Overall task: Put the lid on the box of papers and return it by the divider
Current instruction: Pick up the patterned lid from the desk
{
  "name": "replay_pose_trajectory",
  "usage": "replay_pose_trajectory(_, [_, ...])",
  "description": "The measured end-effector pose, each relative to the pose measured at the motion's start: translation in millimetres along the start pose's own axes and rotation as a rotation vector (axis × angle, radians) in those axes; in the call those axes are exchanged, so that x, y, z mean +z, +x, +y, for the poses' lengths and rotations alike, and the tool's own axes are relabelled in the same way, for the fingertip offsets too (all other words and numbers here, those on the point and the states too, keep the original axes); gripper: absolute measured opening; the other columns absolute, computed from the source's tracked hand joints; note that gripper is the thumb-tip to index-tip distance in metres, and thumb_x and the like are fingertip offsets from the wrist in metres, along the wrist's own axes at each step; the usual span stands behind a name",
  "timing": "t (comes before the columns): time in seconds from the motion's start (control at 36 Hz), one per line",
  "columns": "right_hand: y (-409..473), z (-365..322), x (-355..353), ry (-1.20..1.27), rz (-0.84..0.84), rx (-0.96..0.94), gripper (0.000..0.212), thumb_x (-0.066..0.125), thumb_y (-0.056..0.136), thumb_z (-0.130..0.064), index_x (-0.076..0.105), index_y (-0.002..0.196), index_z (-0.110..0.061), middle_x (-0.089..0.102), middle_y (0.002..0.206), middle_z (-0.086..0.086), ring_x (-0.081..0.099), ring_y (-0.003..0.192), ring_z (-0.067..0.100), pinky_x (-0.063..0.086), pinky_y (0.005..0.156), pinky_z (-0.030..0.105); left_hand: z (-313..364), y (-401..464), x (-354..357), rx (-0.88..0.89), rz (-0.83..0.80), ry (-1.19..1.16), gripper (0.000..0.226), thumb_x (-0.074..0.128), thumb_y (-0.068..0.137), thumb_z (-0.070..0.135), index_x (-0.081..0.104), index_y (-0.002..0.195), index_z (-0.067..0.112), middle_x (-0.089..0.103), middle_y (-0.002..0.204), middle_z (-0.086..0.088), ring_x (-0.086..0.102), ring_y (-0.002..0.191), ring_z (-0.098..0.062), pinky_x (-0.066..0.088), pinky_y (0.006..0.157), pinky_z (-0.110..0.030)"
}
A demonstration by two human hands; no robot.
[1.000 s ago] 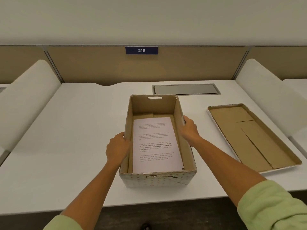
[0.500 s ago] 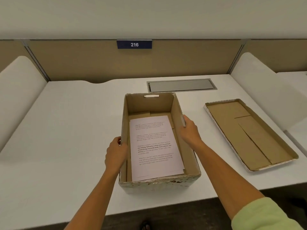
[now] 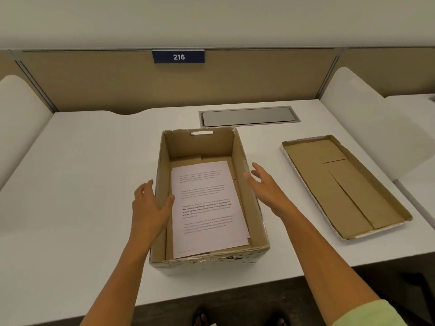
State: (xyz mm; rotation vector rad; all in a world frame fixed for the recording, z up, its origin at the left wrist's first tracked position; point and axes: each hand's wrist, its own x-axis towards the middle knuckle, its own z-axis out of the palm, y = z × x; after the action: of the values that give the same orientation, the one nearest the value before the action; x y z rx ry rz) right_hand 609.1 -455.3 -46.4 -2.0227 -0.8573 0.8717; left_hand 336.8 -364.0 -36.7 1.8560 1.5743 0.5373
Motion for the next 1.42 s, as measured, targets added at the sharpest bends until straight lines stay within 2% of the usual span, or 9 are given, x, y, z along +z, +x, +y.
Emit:
replay_pose_trajectory(0.25, [-11,49,-49,0.021,0.025,-0.038,0.066,0.053,0.098,-0.050,0.023,0.155,-0.037,0.030,0.163,-0.003,0.040,0.143,0.025,0.041,0.107,0.043,74,-38,20,0.218,0.056,-0.092,0.048,0.060,0.091,0.039,0.046,0.135,0.026,0.046,0.143,0.000,0.047,0.126,-0.021,0.041,0.097,-0.037])
replay_pose_trajectory(0.44, [-9,93,-104,0.011,0.086,-0.103,0.067,0.058,0.099,-0.037,0.025,0.157,-0.027,0.030,0.163,-0.002,0.037,0.145,0.021,0.037,0.111,0.037,139,-72,76,0.340,-0.024,-0.166,0.044,0.059,0.092,0.038,0.050,0.133,0.028,0.048,0.142,0.006,0.044,0.129,-0.013,0.034,0.103,-0.028])
replay_pose_trajectory(0.56, [-6,119,-132,-0.120,0.137,-0.129,0.069,0.057,0.100,-0.035,0.023,0.158,-0.020,0.026,0.163,0.002,0.030,0.147,0.021,0.029,0.114,0.034,169,-89,111,0.337,-0.083,-0.237,0.042,0.061,0.091,0.038,0.049,0.131,0.035,0.045,0.145,0.008,0.043,0.132,-0.016,0.039,0.108,-0.043])
replay_pose_trajectory(0.64, [-3,139,-147,-0.200,0.156,-0.152,0.069,0.056,0.100,-0.030,0.021,0.158,-0.017,0.022,0.164,0.008,0.026,0.149,0.026,0.028,0.119,0.039,186,-101,137,0.356,-0.090,-0.274,0.038,0.060,0.092,0.036,0.048,0.128,0.041,0.046,0.140,0.015,0.044,0.128,-0.010,0.041,0.107,-0.044])
replay_pose_trajectory(0.81, [3,173,-164,-0.424,0.171,-0.118,0.072,0.052,0.100,-0.032,0.015,0.159,-0.012,0.013,0.167,0.013,0.011,0.153,0.032,0.019,0.123,0.047,201,-125,194,0.312,-0.109,-0.223,0.041,0.060,0.091,0.041,0.047,0.130,0.042,0.045,0.138,0.019,0.039,0.119,0.003,0.035,0.102,-0.026])
replay_pose_trajectory(1.03, [8,211,-159,-0.630,0.109,-0.076,0.083,0.048,0.099,-0.045,0.004,0.160,-0.011,0.002,0.168,0.015,-0.004,0.154,0.035,0.004,0.124,0.047,193,-140,245,0.217,-0.209,-0.089,0.042,0.057,0.092,0.043,0.047,0.132,0.038,0.045,0.141,0.018,0.042,0.124,0.002,0.031,0.099,-0.017])
replay_pose_trajectory(1.17, [10,225,-153,-0.742,0.073,-0.093,0.067,0.044,0.101,-0.045,0.023,0.156,-0.013,0.011,0.167,0.016,0.003,0.154,0.037,0.006,0.122,0.054,183,-146,253,0.133,-0.241,-0.054,0.042,0.057,0.092,0.041,0.048,0.133,0.035,0.046,0.143,0.013,0.044,0.129,-0.006,0.034,0.102,-0.022])
replay_pose_trajectory(1.28, [11,227,-152,-0.774,0.066,-0.108,0.050,0.040,0.105,-0.030,0.035,0.153,-0.017,0.021,0.166,0.010,0.010,0.154,0.037,0.012,0.122,0.057,176,-151,252,0.085,-0.239,-0.070,0.045,0.058,0.092,0.040,0.045,0.135,0.036,0.043,0.145,0.012,0.044,0.130,-0.011,0.038,0.104,-0.030])
replay_pose_trajectory(1.42, [10,223,-157,-0.700,0.101,-0.114,0.049,0.043,0.102,-0.012,0.039,0.151,-0.015,0.033,0.162,0.002,0.017,0.153,0.031,0.015,0.122,0.056,173,-155,248,0.085,-0.240,-0.091,0.045,0.058,0.092,0.040,0.044,0.135,0.037,0.043,0.145,0.011,0.044,0.131,-0.012,0.039,0.106,-0.034])
